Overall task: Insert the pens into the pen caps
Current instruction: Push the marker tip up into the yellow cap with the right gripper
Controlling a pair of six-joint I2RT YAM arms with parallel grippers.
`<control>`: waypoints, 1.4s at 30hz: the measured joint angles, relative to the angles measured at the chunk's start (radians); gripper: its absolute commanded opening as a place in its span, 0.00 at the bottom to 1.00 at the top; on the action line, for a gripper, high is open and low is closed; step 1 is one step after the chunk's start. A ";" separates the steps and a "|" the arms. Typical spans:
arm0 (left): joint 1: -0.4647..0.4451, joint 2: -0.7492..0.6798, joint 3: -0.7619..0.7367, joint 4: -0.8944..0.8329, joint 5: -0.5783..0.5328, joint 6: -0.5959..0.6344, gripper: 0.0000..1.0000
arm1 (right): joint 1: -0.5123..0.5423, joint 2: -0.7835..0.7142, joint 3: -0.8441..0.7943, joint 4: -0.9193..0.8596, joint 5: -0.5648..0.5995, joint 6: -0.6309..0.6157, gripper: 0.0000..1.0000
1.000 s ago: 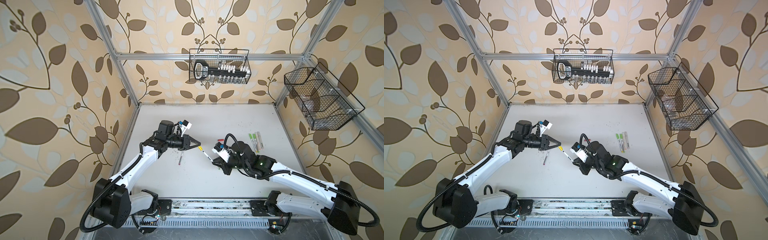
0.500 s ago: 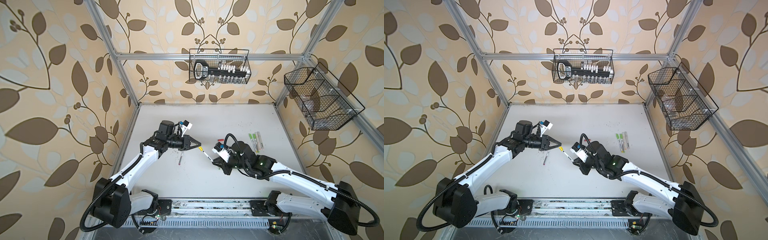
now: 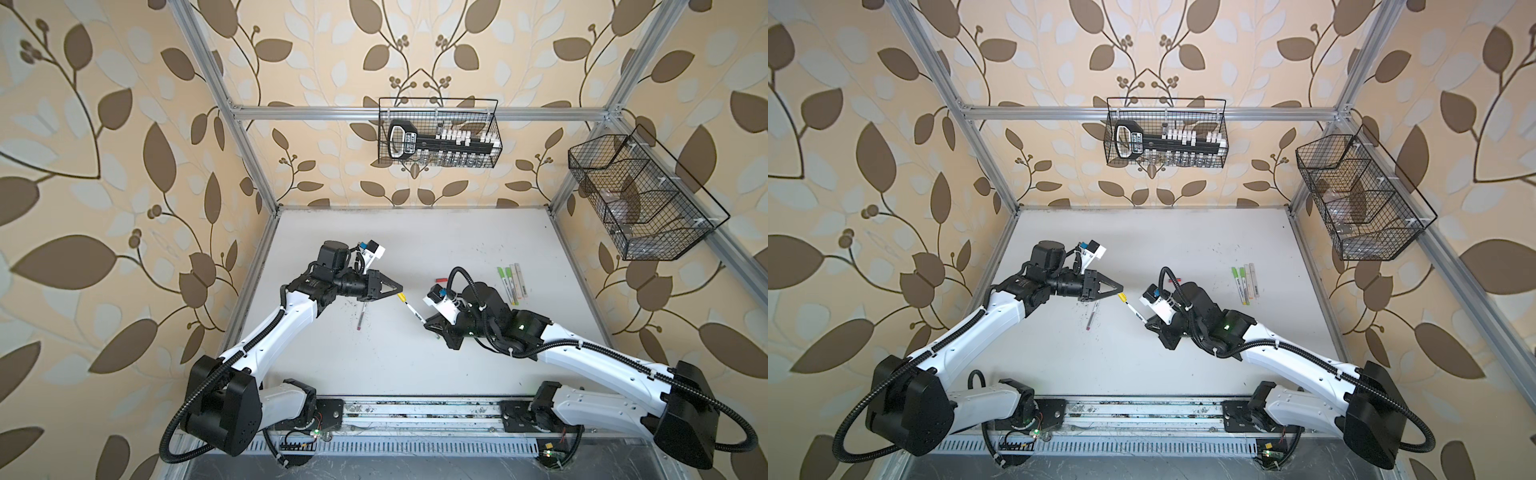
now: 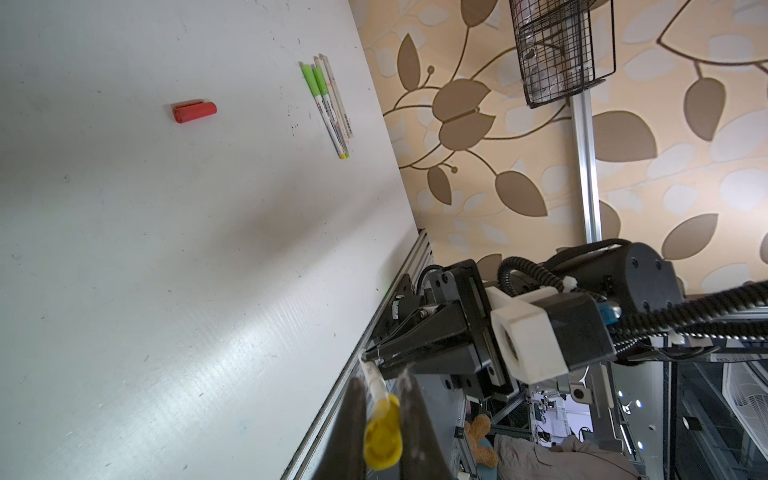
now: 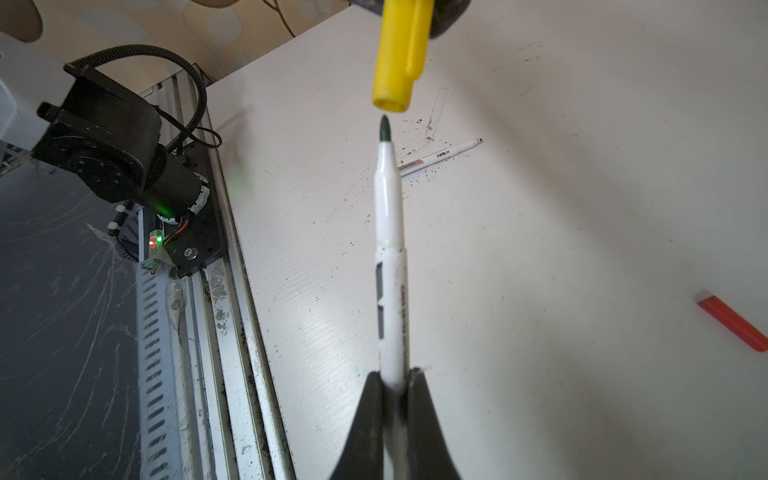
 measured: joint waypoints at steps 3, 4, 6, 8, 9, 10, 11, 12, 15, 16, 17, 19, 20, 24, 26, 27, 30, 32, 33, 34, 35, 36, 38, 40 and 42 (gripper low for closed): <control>-0.012 0.002 0.000 0.000 0.000 0.000 0.00 | 0.000 0.000 0.006 0.000 0.000 0.000 0.02; -0.013 0.003 0.000 0.000 0.000 0.000 0.00 | 0.000 0.001 0.009 0.000 0.000 -0.001 0.02; -0.026 0.008 0.000 0.000 0.000 0.000 0.00 | 0.000 0.005 0.017 0.000 0.000 -0.004 0.02; -0.032 0.012 0.000 -0.001 0.000 0.001 0.00 | 0.000 0.011 0.022 -0.001 0.000 -0.007 0.02; -0.033 0.013 0.000 -0.002 -0.001 0.002 0.00 | 0.000 0.014 0.023 -0.002 0.000 -0.007 0.02; -0.034 0.013 0.000 -0.004 -0.002 0.002 0.00 | 0.000 0.017 0.024 -0.002 0.000 -0.008 0.02; -0.036 0.013 0.000 -0.004 -0.003 0.003 0.00 | 0.000 0.019 0.026 -0.003 0.000 -0.008 0.02; -0.039 0.013 0.000 -0.004 -0.006 0.004 0.00 | 0.000 0.021 0.029 -0.007 0.000 -0.008 0.02; -0.046 0.019 0.005 -0.010 -0.019 0.010 0.00 | 0.000 0.026 0.032 -0.011 0.000 -0.008 0.02; -0.051 0.023 0.011 -0.014 -0.027 0.015 0.00 | 0.000 0.029 0.032 -0.011 0.002 -0.007 0.02; -0.053 0.026 0.016 -0.022 -0.033 0.023 0.00 | -0.002 0.032 0.033 -0.011 0.003 -0.007 0.01; -0.063 0.030 0.029 -0.050 -0.058 0.040 0.00 | -0.003 0.039 0.036 -0.010 0.005 -0.006 0.01; -0.066 0.030 0.032 -0.058 -0.070 0.050 0.00 | -0.003 0.041 0.037 -0.010 0.007 -0.006 0.00; -0.092 0.030 0.040 -0.072 -0.123 0.069 0.00 | -0.004 0.050 0.039 -0.006 0.013 0.010 0.00; -0.110 0.031 0.040 -0.072 -0.138 0.074 0.00 | -0.004 0.056 0.043 0.005 0.019 0.020 0.00; -0.119 0.032 0.040 -0.071 -0.150 0.075 0.00 | -0.003 0.058 0.045 0.008 0.021 0.025 0.00; -0.133 0.033 0.040 -0.051 -0.164 0.076 0.00 | 0.001 0.058 0.045 0.010 0.035 0.033 0.00; -0.140 0.035 0.040 -0.032 -0.168 0.074 0.00 | 0.002 0.058 0.045 0.011 0.044 0.038 0.00; -0.143 0.037 0.040 -0.019 -0.169 0.073 0.00 | 0.003 0.058 0.045 0.013 0.050 0.039 0.00; -0.147 0.039 0.040 -0.008 -0.169 0.072 0.00 | 0.003 0.058 0.045 0.014 0.056 0.040 0.00; -0.149 0.041 0.040 0.003 -0.170 0.071 0.00 | 0.003 0.058 0.045 0.015 0.061 0.042 0.00; -0.151 0.044 0.040 0.015 -0.170 0.071 0.00 | 0.003 0.058 0.045 0.016 0.067 0.043 0.00; -0.156 0.048 0.040 0.036 -0.172 0.068 0.00 | 0.003 0.058 0.045 0.021 0.079 0.043 0.00; -0.157 0.054 0.040 0.053 -0.172 0.068 0.00 | 0.003 0.058 0.045 0.024 0.091 0.044 0.00; -0.157 0.059 0.040 0.064 -0.173 0.067 0.00 | 0.003 0.058 0.045 0.028 0.102 0.045 0.00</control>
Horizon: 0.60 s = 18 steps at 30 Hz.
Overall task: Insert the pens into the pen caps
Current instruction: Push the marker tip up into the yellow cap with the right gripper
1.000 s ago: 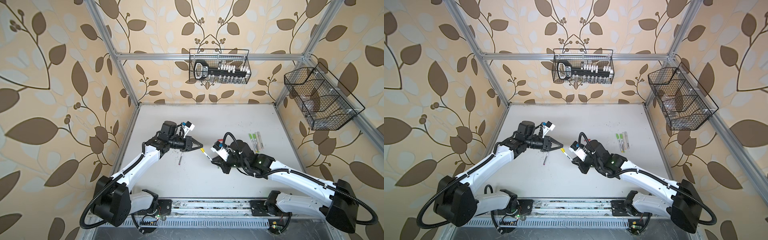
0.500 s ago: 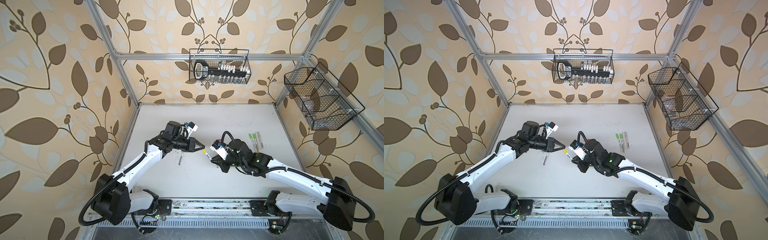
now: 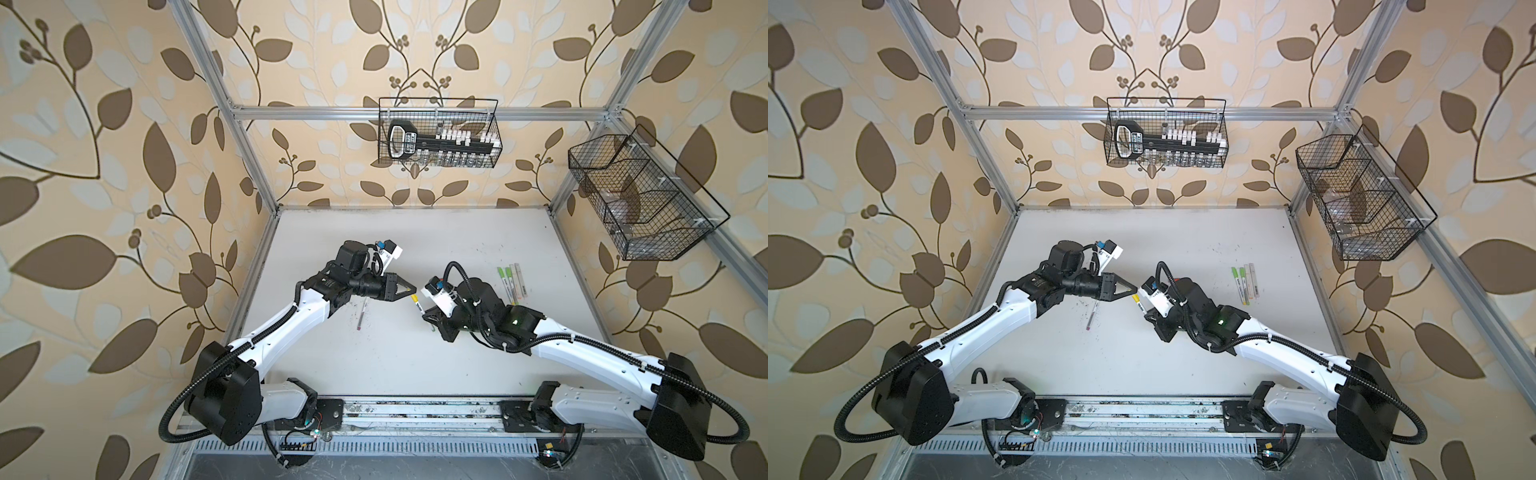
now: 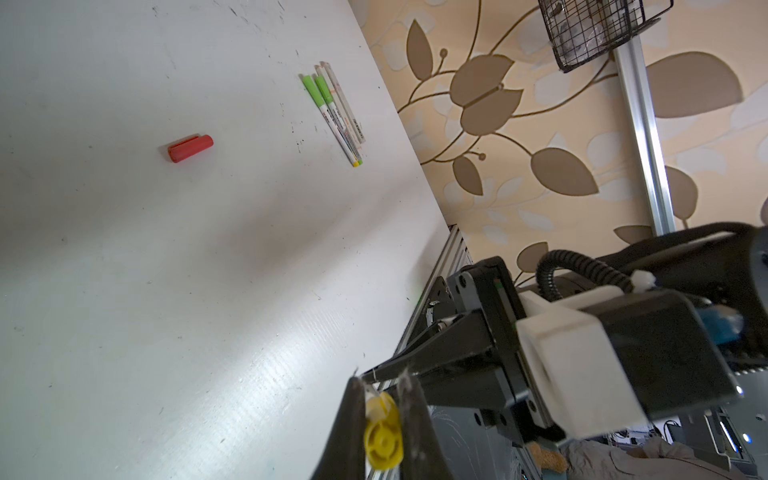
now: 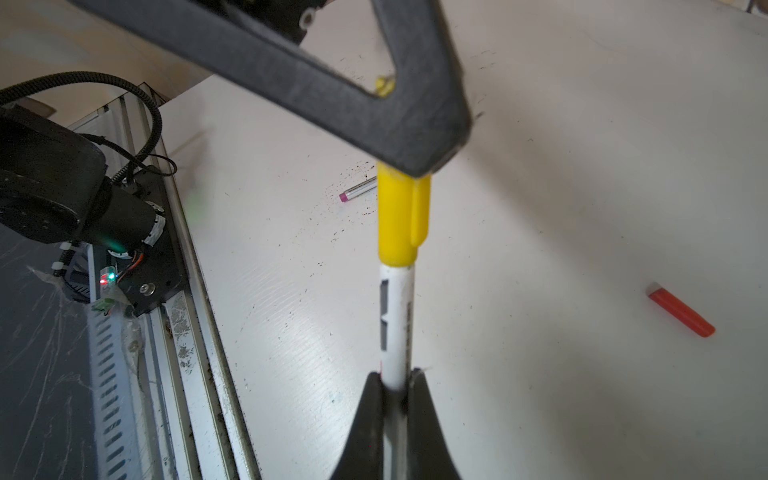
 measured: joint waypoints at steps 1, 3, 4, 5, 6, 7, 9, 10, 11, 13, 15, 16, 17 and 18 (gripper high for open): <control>0.000 0.001 0.000 0.005 0.000 0.000 0.00 | 0.000 0.000 0.000 0.001 0.005 0.000 0.00; -0.004 0.002 0.000 0.012 -0.003 0.000 0.00 | -0.003 0.000 0.000 0.003 0.010 -0.001 0.00; -0.007 0.003 0.000 0.016 -0.005 0.002 0.00 | -0.008 0.000 0.000 0.003 0.011 -0.002 0.00; -0.010 0.005 0.000 0.021 -0.008 0.002 0.00 | -0.013 0.000 0.000 0.003 0.010 -0.003 0.00; -0.012 0.008 0.001 0.026 -0.010 0.003 0.00 | -0.019 0.000 0.000 0.003 0.008 -0.004 0.00; -0.015 0.013 0.003 0.032 -0.011 0.006 0.00 | -0.027 0.000 0.000 0.003 0.004 -0.007 0.00; -0.024 0.023 0.010 0.038 -0.016 0.011 0.00 | -0.043 0.000 0.000 -0.002 -0.010 -0.013 0.00; -0.027 0.030 0.015 0.041 -0.017 0.014 0.00 | -0.052 0.000 0.000 -0.005 -0.020 -0.014 0.00; -0.031 0.035 0.019 0.043 -0.020 0.017 0.00 | -0.061 0.000 0.002 -0.010 -0.030 -0.016 0.00; -0.037 0.040 0.022 0.049 -0.024 0.019 0.00 | -0.079 0.003 0.010 -0.023 -0.055 -0.018 0.00; -0.039 0.043 0.026 0.056 -0.031 0.023 0.00 | -0.093 0.014 0.033 -0.045 -0.079 -0.022 0.00; -0.039 0.043 0.030 0.058 -0.032 0.025 0.00 | -0.098 0.021 0.046 -0.057 -0.089 -0.023 0.00; -0.039 0.043 0.034 0.059 -0.035 0.028 0.00 | -0.103 0.027 0.058 -0.069 -0.096 -0.023 0.00; -0.039 0.043 0.038 0.058 -0.035 0.032 0.00 | -0.105 0.031 0.067 -0.077 -0.102 -0.023 0.00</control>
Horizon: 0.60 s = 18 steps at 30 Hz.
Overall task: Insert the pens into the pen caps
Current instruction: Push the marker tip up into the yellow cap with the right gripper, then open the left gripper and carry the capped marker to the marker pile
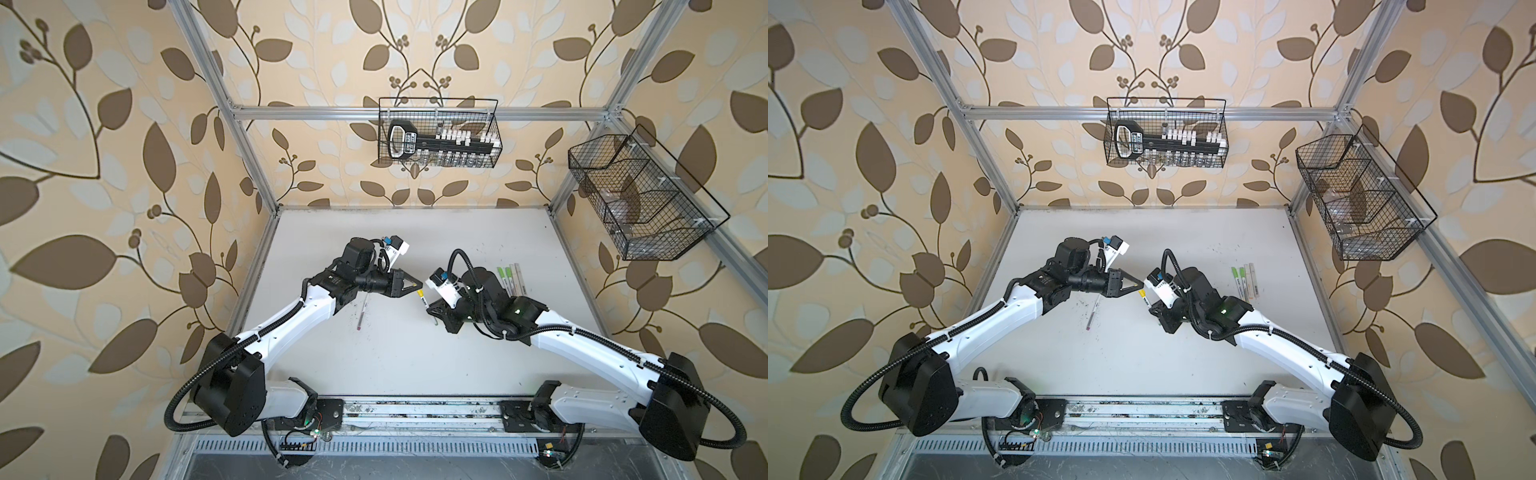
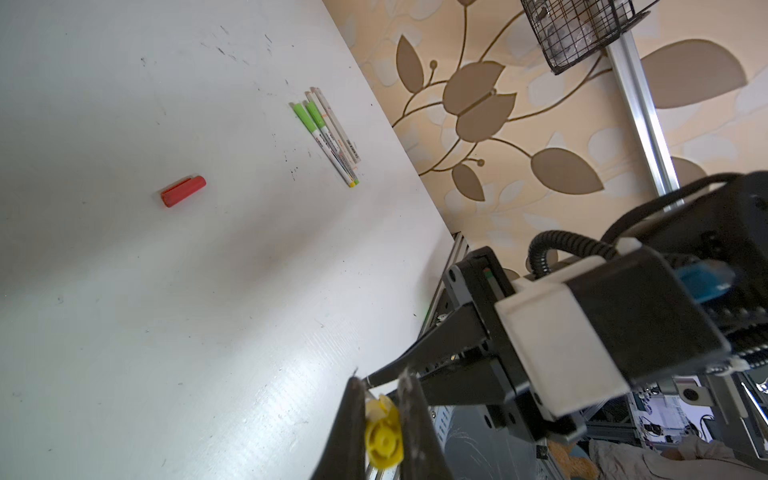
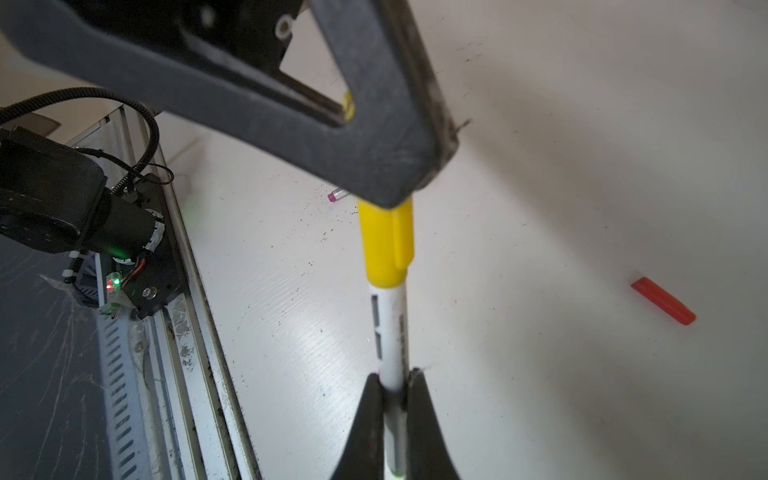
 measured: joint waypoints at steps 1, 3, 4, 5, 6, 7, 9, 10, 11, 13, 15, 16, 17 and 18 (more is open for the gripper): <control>0.000 0.000 0.004 0.000 -0.002 0.003 0.00 | -0.002 0.002 0.010 -0.011 -0.008 0.000 0.00; -0.002 0.002 0.015 -0.005 -0.003 0.008 0.00 | -0.007 0.003 0.019 -0.023 -0.027 0.005 0.00; -0.005 0.003 0.021 -0.009 -0.003 0.010 0.00 | -0.010 0.003 0.021 -0.025 -0.034 0.007 0.00; -0.007 0.007 0.027 -0.013 -0.003 0.012 0.02 | -0.011 0.003 0.022 -0.030 -0.042 0.011 0.00; -0.011 0.013 0.033 -0.016 -0.003 0.014 0.06 | -0.012 0.003 0.022 -0.035 -0.046 0.015 0.00; -0.013 0.020 0.038 -0.017 -0.003 0.017 0.13 | -0.013 0.003 0.022 -0.041 -0.047 0.019 0.00; -0.021 0.037 0.046 -0.019 0.010 0.014 0.38 | -0.021 0.003 0.025 -0.058 -0.049 0.030 0.00; -0.032 0.044 0.047 -0.024 0.027 0.004 0.45 | -0.025 0.003 0.032 -0.047 -0.049 0.035 0.00; -0.050 0.050 0.047 -0.035 0.039 -0.003 0.50 | -0.033 0.003 0.048 -0.041 -0.047 0.043 0.00; -0.061 0.052 0.041 -0.038 0.052 -0.026 0.60 | -0.062 -0.003 0.082 -0.047 -0.034 0.058 0.00; -0.042 0.027 0.011 -0.004 0.055 -0.066 0.68 | -0.102 -0.006 0.100 -0.046 -0.005 0.074 0.00; -0.019 0.005 -0.010 0.010 0.053 -0.087 0.71 | -0.119 -0.009 0.101 -0.049 0.010 0.078 0.00; 0.013 -0.022 -0.029 0.017 0.048 -0.105 0.75 | -0.134 -0.011 0.101 -0.063 0.023 0.084 0.00; 0.045 -0.048 -0.043 0.018 0.043 -0.121 0.85 | -0.150 -0.011 0.100 -0.082 0.042 0.087 0.00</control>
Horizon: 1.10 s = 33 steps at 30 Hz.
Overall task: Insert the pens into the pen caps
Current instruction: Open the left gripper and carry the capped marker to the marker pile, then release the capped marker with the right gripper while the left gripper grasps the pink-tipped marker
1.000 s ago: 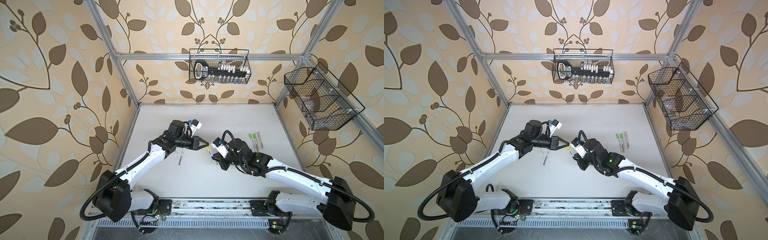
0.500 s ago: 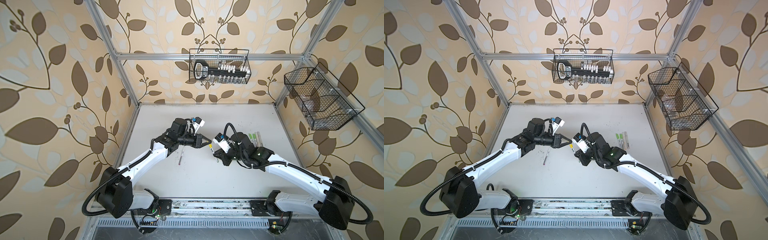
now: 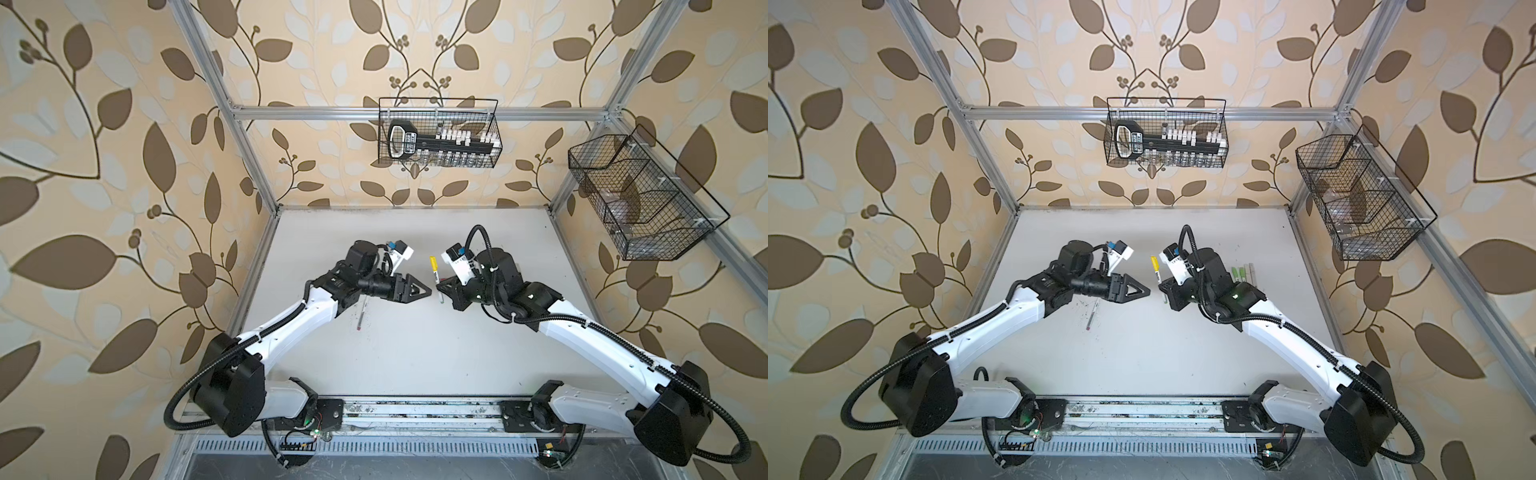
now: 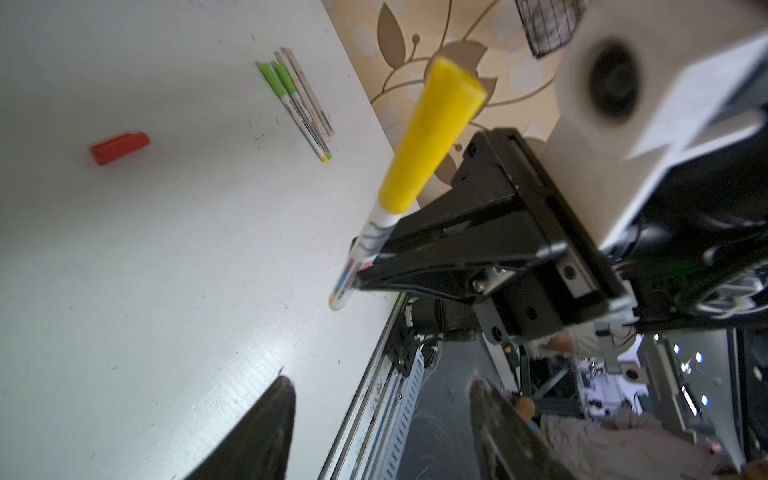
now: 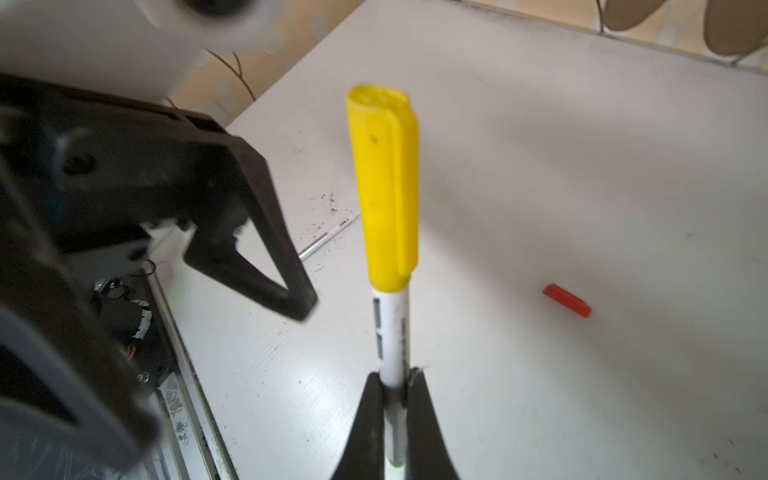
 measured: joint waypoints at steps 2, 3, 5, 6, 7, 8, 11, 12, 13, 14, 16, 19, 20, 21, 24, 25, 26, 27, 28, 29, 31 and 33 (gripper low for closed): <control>0.053 -0.050 -0.010 -0.006 -0.021 -0.022 0.98 | -0.024 0.000 0.000 -0.037 0.040 0.004 0.00; 0.074 -0.071 -0.010 -0.010 -0.034 -0.028 0.99 | -0.035 0.000 0.000 -0.053 0.058 0.006 0.00; 0.098 -0.118 -0.010 -0.026 -0.055 -0.024 0.99 | -0.061 0.014 0.000 -0.090 0.110 0.009 0.00; 0.101 -0.136 -0.010 -0.037 -0.068 -0.023 0.99 | -0.073 0.028 0.001 -0.108 0.133 0.010 0.00; 0.102 -0.153 -0.010 -0.054 -0.080 -0.021 0.99 | -0.087 0.051 0.003 -0.129 0.166 0.011 0.00; 0.102 -0.168 -0.010 -0.073 -0.099 -0.019 0.99 | -0.103 0.085 0.007 -0.153 0.201 0.012 0.00; 0.102 -0.193 -0.010 -0.150 -0.164 -0.006 0.99 | -0.151 0.197 0.015 -0.202 0.290 0.012 0.00; 0.102 -0.195 -0.010 -0.174 -0.194 -0.002 0.99 | -0.164 0.226 0.018 -0.215 0.310 0.012 0.00; 0.102 -0.195 -0.010 -0.208 -0.237 0.002 0.99 | -0.178 0.262 0.022 -0.230 0.337 0.011 0.00; 0.102 -0.195 -0.010 -0.244 -0.283 0.008 0.99 | -0.192 0.297 0.029 -0.243 0.363 0.010 0.00; 0.102 -0.192 -0.010 -0.312 -0.369 0.018 0.99 | -0.215 0.356 0.053 -0.266 0.406 0.006 0.00; 0.102 -0.183 -0.015 -0.397 -0.478 0.027 0.99 | -0.243 0.425 0.098 -0.280 0.457 -0.005 0.00; 0.102 -0.180 -0.019 -0.416 -0.505 0.028 0.99 | -0.251 0.445 0.116 -0.285 0.474 -0.012 0.00; 0.102 -0.178 -0.026 -0.430 -0.529 0.029 0.99 | -0.257 0.462 0.132 -0.290 0.488 -0.016 0.00; 0.102 -0.176 -0.061 -0.463 -0.592 0.029 0.99 | -0.272 0.517 0.183 -0.300 0.533 -0.032 0.01; 0.102 -0.176 -0.074 -0.476 -0.608 0.029 0.99 | -0.276 0.533 0.193 -0.302 0.545 -0.039 0.03; 0.102 -0.176 -0.085 -0.486 -0.626 0.029 0.99 | -0.279 0.546 0.200 -0.306 0.555 -0.042 0.07; 0.102 -0.175 -0.093 -0.497 -0.640 0.029 0.99 | -0.282 0.557 0.203 -0.308 0.561 -0.047 0.11; 0.102 -0.174 -0.101 -0.504 -0.655 0.028 0.99 | -0.284 0.567 0.205 -0.311 0.568 -0.051 0.18; 0.102 -0.170 -0.109 -0.509 -0.669 0.028 0.99 | -0.286 0.576 0.207 -0.316 0.575 -0.057 0.25; 0.102 -0.157 -0.122 -0.512 -0.679 0.026 0.97 | -0.287 0.585 0.209 -0.327 0.580 -0.065 0.38; 0.102 -0.138 -0.133 -0.510 -0.680 0.026 0.95 | -0.282 0.585 0.209 -0.334 0.586 -0.065 0.48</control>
